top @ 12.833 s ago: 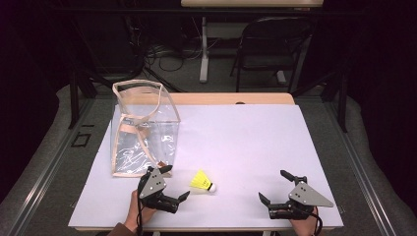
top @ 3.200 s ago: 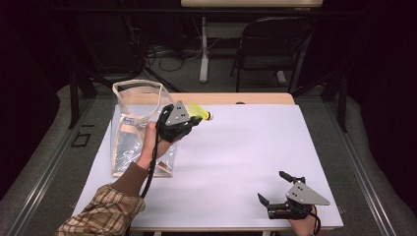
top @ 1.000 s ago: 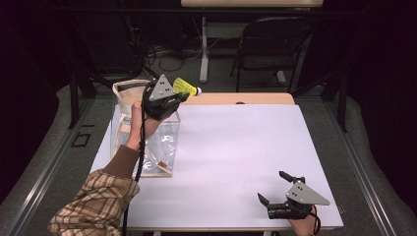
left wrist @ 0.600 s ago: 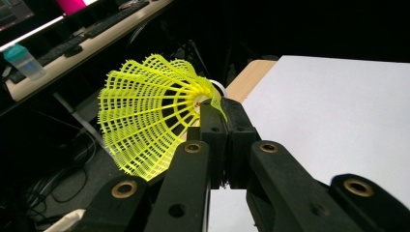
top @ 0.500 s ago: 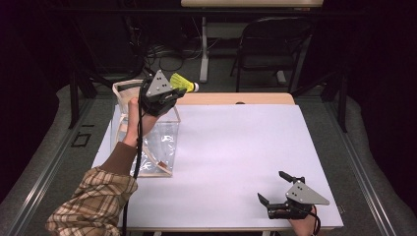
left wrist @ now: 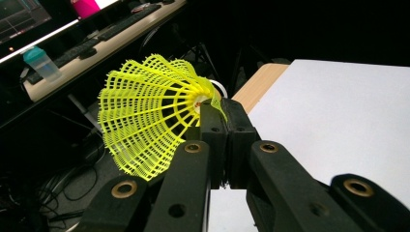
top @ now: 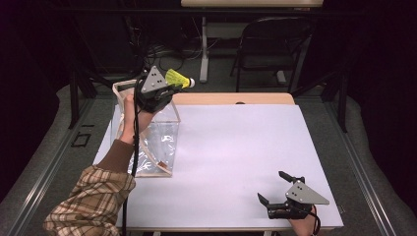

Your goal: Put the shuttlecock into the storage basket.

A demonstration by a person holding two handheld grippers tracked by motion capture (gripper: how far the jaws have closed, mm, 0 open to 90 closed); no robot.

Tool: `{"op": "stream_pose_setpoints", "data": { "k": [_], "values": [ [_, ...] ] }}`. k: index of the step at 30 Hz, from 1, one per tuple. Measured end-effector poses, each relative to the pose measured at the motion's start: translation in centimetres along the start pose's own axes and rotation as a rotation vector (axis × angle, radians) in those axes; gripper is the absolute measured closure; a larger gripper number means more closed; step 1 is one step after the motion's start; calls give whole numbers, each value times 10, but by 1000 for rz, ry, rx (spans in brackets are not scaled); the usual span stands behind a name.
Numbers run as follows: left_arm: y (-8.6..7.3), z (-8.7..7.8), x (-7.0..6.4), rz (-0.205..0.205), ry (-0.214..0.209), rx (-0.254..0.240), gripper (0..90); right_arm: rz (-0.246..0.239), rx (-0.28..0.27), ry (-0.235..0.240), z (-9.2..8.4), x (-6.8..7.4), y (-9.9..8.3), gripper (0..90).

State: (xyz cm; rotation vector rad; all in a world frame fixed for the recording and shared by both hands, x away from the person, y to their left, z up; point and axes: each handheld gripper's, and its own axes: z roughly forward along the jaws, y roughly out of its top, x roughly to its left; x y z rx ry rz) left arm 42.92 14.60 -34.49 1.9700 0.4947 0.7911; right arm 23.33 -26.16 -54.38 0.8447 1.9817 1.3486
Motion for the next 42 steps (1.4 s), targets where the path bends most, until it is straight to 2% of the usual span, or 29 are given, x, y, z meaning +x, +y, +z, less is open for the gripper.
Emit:
{"op": "stream_pose_setpoints", "data": {
  "k": [12, 22, 42],
  "values": [
    [-2, -15, 13, -12, 54, -15, 892, -1, -1, 1, 0, 0, 0, 6],
    [-10, -32, 29, -44, 109, -17, 892, 2, 3, 1, 1, 0, 0, 6],
    [-17, -47, 41, -63, 153, -15, 892, -7, 1, 1, 0, 0, 0, 5]
  ]
}}
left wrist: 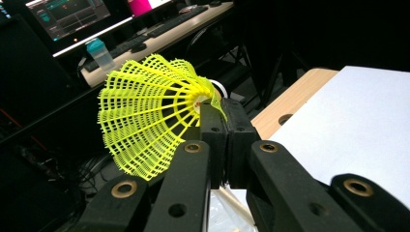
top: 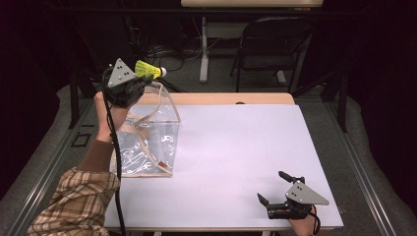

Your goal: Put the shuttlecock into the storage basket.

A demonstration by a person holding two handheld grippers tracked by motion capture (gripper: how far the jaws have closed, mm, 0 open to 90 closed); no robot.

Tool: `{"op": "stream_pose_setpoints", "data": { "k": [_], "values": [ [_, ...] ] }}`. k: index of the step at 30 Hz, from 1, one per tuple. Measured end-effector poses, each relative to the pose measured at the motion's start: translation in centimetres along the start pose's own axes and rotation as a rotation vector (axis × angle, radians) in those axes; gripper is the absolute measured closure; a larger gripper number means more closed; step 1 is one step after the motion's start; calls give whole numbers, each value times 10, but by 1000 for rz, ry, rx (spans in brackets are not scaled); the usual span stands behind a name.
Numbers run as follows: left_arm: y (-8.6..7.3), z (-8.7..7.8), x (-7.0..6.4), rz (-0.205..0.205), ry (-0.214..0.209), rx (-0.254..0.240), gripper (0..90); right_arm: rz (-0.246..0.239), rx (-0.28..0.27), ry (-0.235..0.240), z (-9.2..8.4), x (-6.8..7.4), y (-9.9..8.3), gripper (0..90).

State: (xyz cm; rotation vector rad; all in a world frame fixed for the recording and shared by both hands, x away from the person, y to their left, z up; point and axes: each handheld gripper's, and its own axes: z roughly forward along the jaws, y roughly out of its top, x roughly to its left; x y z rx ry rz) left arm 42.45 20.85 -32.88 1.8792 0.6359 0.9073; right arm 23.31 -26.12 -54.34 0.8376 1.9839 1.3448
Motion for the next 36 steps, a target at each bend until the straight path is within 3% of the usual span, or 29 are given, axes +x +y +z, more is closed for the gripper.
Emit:
{"op": "stream_pose_setpoints", "data": {
  "k": [36],
  "values": [
    [-16, -14, 23, -48, 57, 30, 892, -4, -1, -1, -1, 0, 1, 5]
  ]
}}
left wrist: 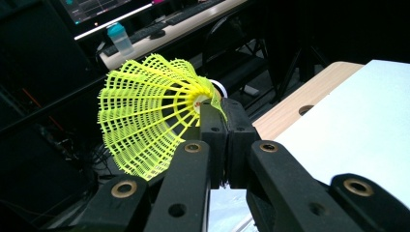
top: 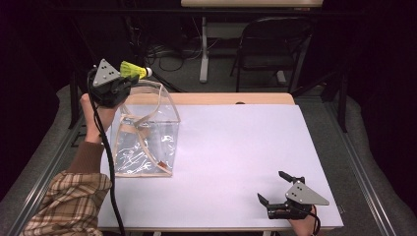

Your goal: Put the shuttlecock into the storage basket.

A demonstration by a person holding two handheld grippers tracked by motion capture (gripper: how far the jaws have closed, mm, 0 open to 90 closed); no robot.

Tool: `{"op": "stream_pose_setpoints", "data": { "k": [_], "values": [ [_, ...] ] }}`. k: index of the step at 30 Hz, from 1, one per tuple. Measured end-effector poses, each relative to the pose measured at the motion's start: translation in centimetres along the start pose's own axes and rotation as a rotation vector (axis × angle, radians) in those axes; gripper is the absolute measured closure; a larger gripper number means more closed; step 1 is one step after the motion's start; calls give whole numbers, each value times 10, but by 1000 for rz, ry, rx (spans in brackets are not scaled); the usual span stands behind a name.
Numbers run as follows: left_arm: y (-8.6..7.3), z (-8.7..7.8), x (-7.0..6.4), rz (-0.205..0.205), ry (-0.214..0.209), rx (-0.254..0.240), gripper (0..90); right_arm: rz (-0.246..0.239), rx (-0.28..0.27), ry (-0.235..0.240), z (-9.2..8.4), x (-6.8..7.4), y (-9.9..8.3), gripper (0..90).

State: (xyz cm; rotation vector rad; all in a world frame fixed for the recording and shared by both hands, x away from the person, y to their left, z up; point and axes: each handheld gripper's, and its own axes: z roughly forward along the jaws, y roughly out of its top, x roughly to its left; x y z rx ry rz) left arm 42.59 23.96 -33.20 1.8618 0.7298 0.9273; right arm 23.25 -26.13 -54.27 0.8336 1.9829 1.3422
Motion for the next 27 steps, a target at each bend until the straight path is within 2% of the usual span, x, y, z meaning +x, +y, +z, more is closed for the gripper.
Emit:
{"op": "stream_pose_setpoints", "data": {
  "k": [27],
  "values": [
    [-11, 5, 4, -13, 2, 47, 892, -2, -1, 0, 1, 0, 0, 5]
  ]
}}
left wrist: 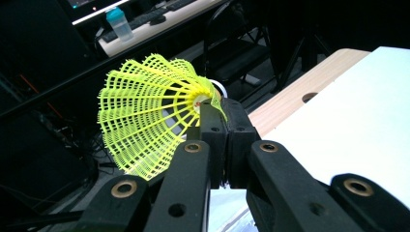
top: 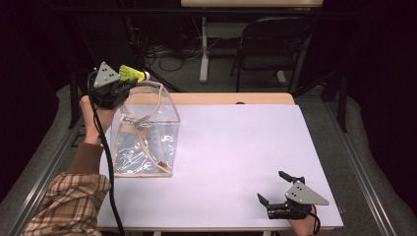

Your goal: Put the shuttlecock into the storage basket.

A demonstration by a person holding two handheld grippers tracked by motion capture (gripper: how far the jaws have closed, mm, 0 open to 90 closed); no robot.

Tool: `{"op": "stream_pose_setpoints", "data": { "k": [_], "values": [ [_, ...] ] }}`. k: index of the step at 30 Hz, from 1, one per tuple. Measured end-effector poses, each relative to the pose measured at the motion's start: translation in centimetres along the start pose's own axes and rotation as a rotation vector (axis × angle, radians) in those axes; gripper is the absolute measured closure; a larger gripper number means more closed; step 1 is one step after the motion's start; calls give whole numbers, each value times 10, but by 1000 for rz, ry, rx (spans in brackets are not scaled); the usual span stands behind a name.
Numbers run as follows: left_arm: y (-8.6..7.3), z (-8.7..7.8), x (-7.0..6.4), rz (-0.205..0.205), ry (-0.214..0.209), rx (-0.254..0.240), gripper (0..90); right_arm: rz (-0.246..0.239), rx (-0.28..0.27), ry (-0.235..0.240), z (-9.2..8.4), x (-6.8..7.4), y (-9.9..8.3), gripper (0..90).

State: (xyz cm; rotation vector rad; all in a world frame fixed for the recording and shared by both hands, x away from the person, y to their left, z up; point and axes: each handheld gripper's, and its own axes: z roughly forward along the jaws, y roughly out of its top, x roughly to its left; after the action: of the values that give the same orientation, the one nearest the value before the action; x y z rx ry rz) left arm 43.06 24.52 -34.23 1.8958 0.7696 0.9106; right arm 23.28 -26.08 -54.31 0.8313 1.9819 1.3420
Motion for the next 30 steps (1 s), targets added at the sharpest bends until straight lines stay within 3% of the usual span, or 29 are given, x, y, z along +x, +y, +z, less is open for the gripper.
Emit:
{"op": "stream_pose_setpoints", "data": {
  "k": [30],
  "values": [
    [-12, 12, -3, -14, -26, 41, 891, -2, 4, -1, 0, 0, 0, 6]
  ]
}}
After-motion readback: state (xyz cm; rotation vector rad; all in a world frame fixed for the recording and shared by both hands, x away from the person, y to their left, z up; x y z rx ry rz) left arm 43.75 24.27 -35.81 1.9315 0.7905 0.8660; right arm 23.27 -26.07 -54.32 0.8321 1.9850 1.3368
